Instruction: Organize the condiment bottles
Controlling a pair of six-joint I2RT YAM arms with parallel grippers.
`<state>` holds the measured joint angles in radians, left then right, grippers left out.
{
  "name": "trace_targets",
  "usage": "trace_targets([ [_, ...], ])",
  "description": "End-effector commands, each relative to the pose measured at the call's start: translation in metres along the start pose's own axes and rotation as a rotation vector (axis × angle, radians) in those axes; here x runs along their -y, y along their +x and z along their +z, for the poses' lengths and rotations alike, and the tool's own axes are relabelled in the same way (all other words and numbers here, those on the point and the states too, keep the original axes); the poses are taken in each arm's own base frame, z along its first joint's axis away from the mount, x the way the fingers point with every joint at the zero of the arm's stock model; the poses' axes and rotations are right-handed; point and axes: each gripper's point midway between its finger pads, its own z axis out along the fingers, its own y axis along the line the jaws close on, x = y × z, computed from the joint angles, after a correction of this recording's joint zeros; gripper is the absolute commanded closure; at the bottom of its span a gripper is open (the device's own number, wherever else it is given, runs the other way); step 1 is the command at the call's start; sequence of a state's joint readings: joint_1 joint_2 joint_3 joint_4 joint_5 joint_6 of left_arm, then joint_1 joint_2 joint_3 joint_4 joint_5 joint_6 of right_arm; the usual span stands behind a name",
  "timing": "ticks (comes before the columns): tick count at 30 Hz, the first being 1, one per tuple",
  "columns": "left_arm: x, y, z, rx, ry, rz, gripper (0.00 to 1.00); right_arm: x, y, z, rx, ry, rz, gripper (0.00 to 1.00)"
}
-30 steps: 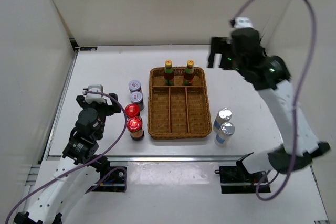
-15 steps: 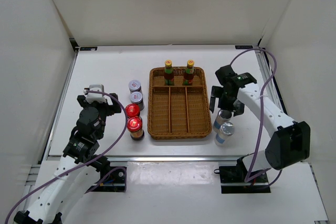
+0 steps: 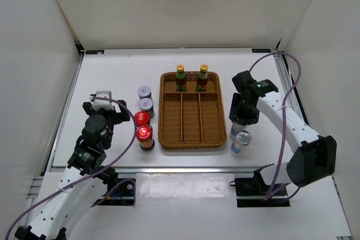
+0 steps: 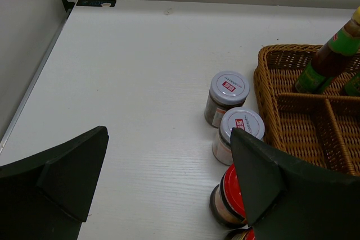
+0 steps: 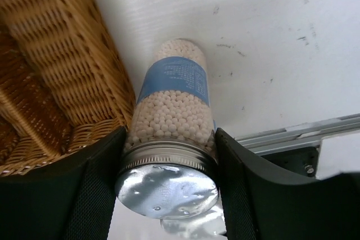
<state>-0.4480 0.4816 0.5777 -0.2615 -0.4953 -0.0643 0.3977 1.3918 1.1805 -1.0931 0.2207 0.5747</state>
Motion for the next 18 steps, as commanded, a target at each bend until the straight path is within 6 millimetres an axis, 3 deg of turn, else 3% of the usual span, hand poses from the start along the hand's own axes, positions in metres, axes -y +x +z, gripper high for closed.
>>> trace_targets([
  [1, 0.002, 0.003, 0.0, -0.006, 0.007, 0.002, 0.0, -0.004, -0.031, -0.06, 0.233, -0.063, 0.03, 0.74],
  [2, 0.002, 0.003, 0.0, -0.006, 0.007, 0.002, 0.0, 0.001, -0.038, -0.069, 0.287, -0.031, 0.037, 0.77],
  [4, 0.003, 0.003, 0.0, -0.006, 0.016, 0.002, 0.0, -0.008, -0.05, -0.093, 0.375, -0.057, 0.02, 0.81],
  [8, 0.003, 0.003, 0.0, -0.006, 0.016, 0.002, 0.0, -0.045, -0.069, -0.117, 0.453, -0.168, -0.045, 0.82],
  [11, 0.003, 0.003, 0.0, -0.006, 0.016, 0.011, 0.0, -0.076, -0.08, -0.118, 0.453, -0.217, -0.082, 0.83],
  [18, 0.003, 0.003, 0.0, -0.006, 0.016, 0.011, 0.0, -0.128, -0.096, -0.072, 0.367, -0.241, -0.125, 0.85],
])
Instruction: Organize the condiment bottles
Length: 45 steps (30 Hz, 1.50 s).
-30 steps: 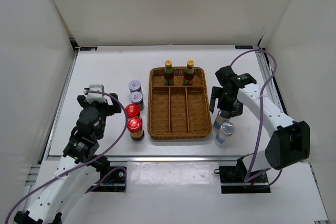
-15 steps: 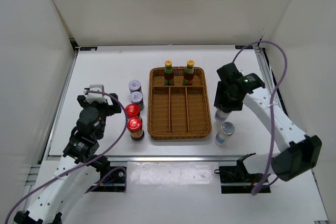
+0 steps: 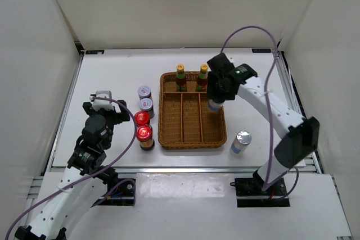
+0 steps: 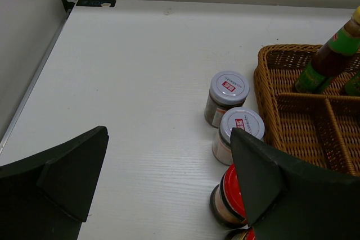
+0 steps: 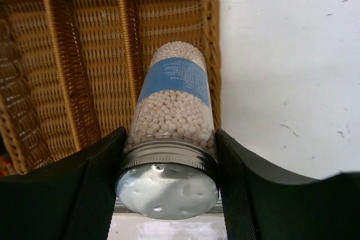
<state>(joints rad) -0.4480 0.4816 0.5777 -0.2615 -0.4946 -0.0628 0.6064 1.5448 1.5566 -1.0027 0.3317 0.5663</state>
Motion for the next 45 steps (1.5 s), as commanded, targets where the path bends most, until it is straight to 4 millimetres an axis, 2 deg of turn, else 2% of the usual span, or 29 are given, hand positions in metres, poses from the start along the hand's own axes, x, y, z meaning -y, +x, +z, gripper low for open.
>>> trace_targets([
  [1, 0.003, 0.003, 0.0, -0.006, 0.015, 0.01, 0.0, -0.026, -0.025, 0.006, 0.063, -0.077, 0.017, 0.85],
  [2, 0.003, 0.003, 0.0, -0.006, 0.015, 0.01, 0.0, -0.03, -0.023, 0.015, 0.045, -0.081, 0.013, 0.85],
  [5, 0.003, 0.003, 0.0, -0.006, 0.015, 0.01, 0.0, -0.027, -0.012, 0.032, 0.007, -0.042, 0.0, 0.82],
  [9, 0.003, 0.003, 0.0, -0.006, 0.015, 0.01, 0.0, -0.022, -0.006, 0.04, 0.001, -0.016, 0.006, 0.45],
  [11, 0.003, 0.003, 0.0, -0.006, 0.015, 0.01, 0.0, -0.02, -0.003, 0.042, -0.008, -0.011, 0.004, 0.39],
  [15, 0.003, 0.003, 0.0, -0.006, 0.015, 0.01, 0.0, -0.019, -0.001, 0.048, -0.021, -0.011, 0.009, 0.33],
  [19, 0.001, 0.003, 0.0, -0.006, 0.005, 0.01, 0.0, -0.019, -0.001, 0.049, -0.033, -0.025, 0.029, 0.12],
  [20, 0.001, 0.003, 0.0, -0.006, 0.005, 0.01, 0.0, -0.016, 0.0, 0.048, -0.035, -0.01, 0.026, 0.01],
  [23, 0.001, 0.005, 0.0, -0.014, 0.004, 0.014, 0.0, -0.008, -0.015, 0.023, 0.011, 0.008, 0.024, 0.01],
  [24, 0.001, 0.005, 0.0, -0.014, 0.004, 0.014, 0.0, -0.003, -0.02, 0.002, 0.03, 0.011, 0.028, 0.01],
  [25, 0.001, 0.005, 0.0, -0.014, 0.004, 0.014, 0.0, 0.004, -0.023, -0.008, 0.052, 0.026, 0.032, 0.01],
  [27, 0.001, 0.005, 0.0, -0.014, 0.004, 0.014, 0.0, 0.023, -0.017, -0.033, 0.084, 0.045, 0.038, 0.01],
  [29, 0.001, 0.005, 0.0, -0.014, 0.004, 0.014, 0.0, 0.04, -0.004, -0.044, 0.093, 0.077, 0.064, 0.01],
  [30, 0.001, 0.005, 0.0, -0.014, 0.004, 0.014, 0.0, 0.054, 0.004, -0.059, 0.112, 0.082, 0.097, 0.01],
  [31, 0.001, 0.005, 0.0, -0.014, 0.004, 0.014, 0.0, 0.064, 0.026, -0.053, 0.074, 0.107, 0.127, 0.01],
  [32, 0.001, 0.005, 0.0, -0.014, 0.004, 0.014, 0.0, 0.073, 0.033, -0.064, 0.105, 0.091, 0.171, 0.01],
  [34, 0.001, 0.005, 0.0, -0.014, 0.004, 0.014, 0.0, 0.082, 0.058, -0.067, 0.07, 0.09, 0.219, 0.01],
  [36, 0.001, 0.005, 0.0, -0.014, 0.004, 0.014, 0.0, 0.089, 0.09, -0.068, 0.013, 0.075, 0.307, 0.01],
  [38, 0.001, 0.005, 0.0, -0.014, 0.004, 0.014, 0.0, 0.095, 0.111, -0.071, -0.015, 0.072, 0.363, 0.01],
  [39, 0.001, 0.005, 0.0, -0.014, 0.004, 0.014, 0.0, 0.1, 0.128, -0.065, -0.058, 0.101, 0.387, 0.01],
  [42, 0.001, 0.005, 0.0, -0.014, 0.004, 0.014, 0.0, 0.102, 0.148, -0.059, -0.105, 0.097, 0.408, 0.01],
  [45, 0.001, 0.005, 0.0, -0.014, 0.004, 0.014, 0.0, 0.101, 0.159, -0.052, -0.151, 0.115, 0.425, 0.01],
])
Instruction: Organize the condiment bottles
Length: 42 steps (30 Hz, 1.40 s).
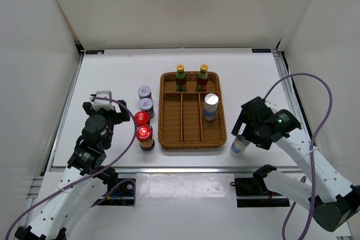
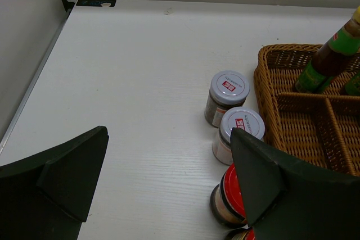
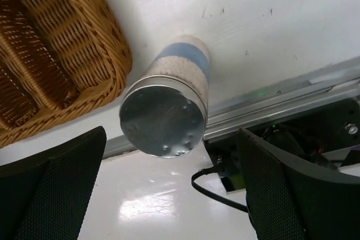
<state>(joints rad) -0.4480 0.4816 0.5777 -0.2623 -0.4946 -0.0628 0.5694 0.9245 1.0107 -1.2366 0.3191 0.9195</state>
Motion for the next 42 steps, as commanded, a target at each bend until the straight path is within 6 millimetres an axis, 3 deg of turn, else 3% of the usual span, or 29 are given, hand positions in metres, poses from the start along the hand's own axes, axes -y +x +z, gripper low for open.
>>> trace_targets([
  [1, 0.001, 0.005, 0.0, -0.013, 0.004, 0.014, 0.0, 0.003, 0.014, 0.008, -0.065, 0.046, 0.082, 0.01],
  [4, 0.001, 0.005, 0.0, -0.013, 0.004, 0.014, 0.0, 0.005, 0.022, 0.021, -0.11, 0.096, 0.067, 0.02],
  [7, 0.001, 0.005, 0.0, -0.013, 0.004, 0.014, 0.0, 0.004, 0.026, 0.027, -0.14, 0.12, 0.059, 0.14],
  [10, 0.001, 0.005, 0.0, -0.013, 0.004, 0.014, 0.0, 0.0, 0.02, 0.026, -0.112, 0.093, 0.044, 0.3],
  [15, 0.001, 0.005, 0.0, -0.013, 0.004, 0.014, 0.0, -0.013, 0.005, 0.011, -0.05, -0.012, 0.02, 0.73],
  [18, 0.001, 0.005, 0.0, -0.013, 0.004, 0.014, 0.0, -0.027, -0.008, -0.008, 0.021, -0.128, -0.004, 0.86],
  [24, 0.001, 0.005, 0.0, -0.013, 0.004, 0.014, 0.0, -0.044, -0.041, -0.048, 0.19, -0.251, 0.001, 0.93],
  [29, 0.001, 0.005, 0.0, -0.013, 0.004, 0.014, 0.0, -0.075, -0.052, -0.052, 0.211, -0.323, -0.055, 0.93],
  [32, 0.001, 0.005, 0.0, -0.013, 0.004, 0.014, 0.0, -0.101, -0.05, -0.048, 0.192, -0.382, -0.095, 0.93],
  [38, 0.001, 0.005, 0.0, -0.013, 0.004, 0.014, 0.0, -0.127, -0.045, -0.013, 0.149, -0.31, -0.151, 0.93],
  [42, 0.002, 0.005, 0.0, -0.014, 0.013, 0.013, 0.0, -0.128, -0.031, 0.014, 0.126, -0.222, -0.174, 0.87],
])
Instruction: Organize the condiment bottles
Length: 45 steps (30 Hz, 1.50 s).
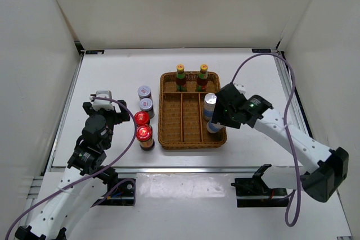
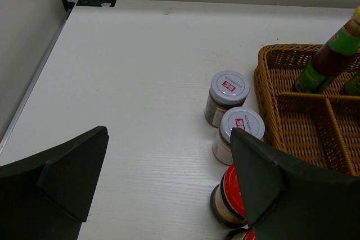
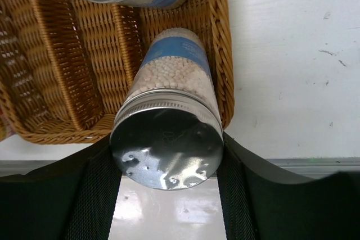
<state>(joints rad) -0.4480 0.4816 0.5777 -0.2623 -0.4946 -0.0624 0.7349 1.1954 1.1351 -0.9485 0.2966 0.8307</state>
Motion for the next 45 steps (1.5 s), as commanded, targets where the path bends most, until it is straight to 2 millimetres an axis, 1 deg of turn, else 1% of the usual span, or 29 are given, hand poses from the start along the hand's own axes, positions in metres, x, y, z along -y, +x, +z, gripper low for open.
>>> trace_targets([
  [1, 0.002, 0.005, 0.0, -0.014, 0.013, 0.013, 0.0, -0.017, -0.014, 0.007, 0.087, -0.01, 0.017, 0.83],
  [2, 0.002, 0.005, 0.0, -0.014, 0.013, 0.013, 0.0, -0.016, -0.007, 0.014, 0.064, 0.008, 0.007, 0.79],
  [3, 0.002, 0.005, 0.0, -0.014, 0.013, 0.013, 0.0, -0.015, -0.007, 0.017, 0.065, 0.023, 0.004, 0.73],
  [4, 0.002, 0.005, 0.0, -0.014, 0.013, 0.013, 0.0, -0.019, -0.007, 0.016, 0.065, 0.016, -0.003, 0.59],
  [5, 0.003, 0.005, 0.001, -0.014, 0.013, 0.013, 0.0, -0.016, -0.006, 0.02, 0.058, 0.041, -0.01, 0.46],
  [6, 0.004, 0.005, 0.001, -0.014, 0.013, 0.004, 0.0, -0.019, -0.008, 0.018, 0.07, 0.034, -0.016, 0.38],
  [8, 0.005, 0.007, 0.004, -0.034, 0.012, 0.015, 0.0, -0.021, -0.003, 0.024, 0.053, 0.048, -0.022, 0.25],
  [10, 0.006, 0.005, 0.005, -0.035, 0.012, 0.006, 0.0, -0.019, -0.003, 0.025, 0.049, 0.067, -0.028, 0.18],
  [11, 0.006, 0.005, 0.005, -0.035, 0.012, 0.006, 0.0, -0.022, -0.005, 0.025, 0.061, 0.072, -0.026, 0.09],
  [13, 0.01, 0.006, 0.005, -0.037, 0.033, 0.006, 0.0, -0.018, 0.0, 0.023, 0.066, 0.103, -0.041, 0.01],
  [14, 0.011, 0.006, 0.005, -0.038, 0.042, 0.006, 0.0, -0.019, -0.002, 0.02, 0.083, 0.111, -0.038, 0.0],
  [15, 0.015, 0.01, 0.005, -0.048, 0.063, 0.01, 0.0, -0.014, -0.004, 0.005, 0.161, 0.149, -0.017, 0.0],
  [17, 0.02, 0.008, 0.005, -0.04, 0.088, -0.005, 0.0, -0.012, -0.006, -0.015, 0.288, 0.139, -0.02, 0.0],
  [18, 0.024, 0.011, 0.006, -0.052, 0.104, -0.013, 0.0, -0.021, 0.003, -0.026, 0.338, 0.083, -0.059, 0.0],
  [19, 0.029, 0.009, 0.006, -0.046, 0.133, -0.017, 0.0, -0.023, -0.002, -0.043, 0.408, 0.004, -0.017, 0.0],
  [20, 0.033, 0.012, 0.007, -0.058, 0.145, -0.024, 0.0, -0.013, 0.001, -0.039, 0.458, 0.008, -0.022, 0.0],
  [21, 0.034, 0.012, 0.006, -0.059, 0.154, -0.024, 0.0, -0.015, 0.005, -0.042, 0.474, -0.031, -0.022, 0.0],
  [22, 0.037, 0.012, 0.008, -0.059, 0.166, -0.025, 0.0, -0.017, 0.0, -0.049, 0.496, -0.089, 0.007, 0.0],
  [24, 0.04, 0.012, 0.007, -0.06, 0.181, -0.025, 0.0, -0.012, 0.002, -0.047, 0.5, -0.096, 0.005, 0.0],
  [30, 0.061, 0.018, 0.004, -0.09, 0.293, -0.03, 0.0, -0.02, 0.003, -0.051, 0.53, -0.087, -0.049, 0.0],
  [35, 0.073, 0.034, 0.006, -0.143, 0.351, -0.005, 0.0, -0.022, 0.003, -0.051, 0.543, -0.055, -0.055, 0.0],
  [37, 0.076, 0.036, 0.007, -0.184, 0.357, -0.007, 0.0, -0.019, 0.004, -0.051, 0.54, -0.047, -0.062, 0.0],
  [38, 0.077, 0.027, 0.007, -0.183, 0.356, -0.019, 0.0, -0.02, 0.004, -0.051, 0.54, -0.05, -0.053, 0.0],
  [39, 0.08, 0.032, 0.01, -0.233, 0.347, -0.042, 0.0, -0.02, 0.004, -0.051, 0.54, -0.05, -0.053, 0.0],
  [40, 0.08, 0.042, 0.006, -0.308, 0.343, -0.044, 0.0, -0.02, 0.004, -0.051, 0.54, -0.05, -0.053, 0.0],
  [41, 0.083, 0.044, 0.006, -0.346, 0.346, -0.055, 0.0, -0.019, 0.003, -0.053, 0.542, -0.058, -0.046, 0.0],
  [42, 0.088, 0.035, 0.007, -0.361, 0.355, -0.08, 0.0, -0.017, 0.004, -0.051, 0.54, -0.051, -0.052, 0.0],
  [44, 0.092, 0.058, 0.007, -0.492, 0.332, -0.103, 0.0, -0.017, 0.004, -0.053, 0.542, -0.06, -0.037, 0.0],
  [45, 0.098, 0.063, 0.006, -0.523, 0.341, -0.134, 0.0, -0.017, 0.004, -0.053, 0.542, -0.06, -0.037, 0.0],
])
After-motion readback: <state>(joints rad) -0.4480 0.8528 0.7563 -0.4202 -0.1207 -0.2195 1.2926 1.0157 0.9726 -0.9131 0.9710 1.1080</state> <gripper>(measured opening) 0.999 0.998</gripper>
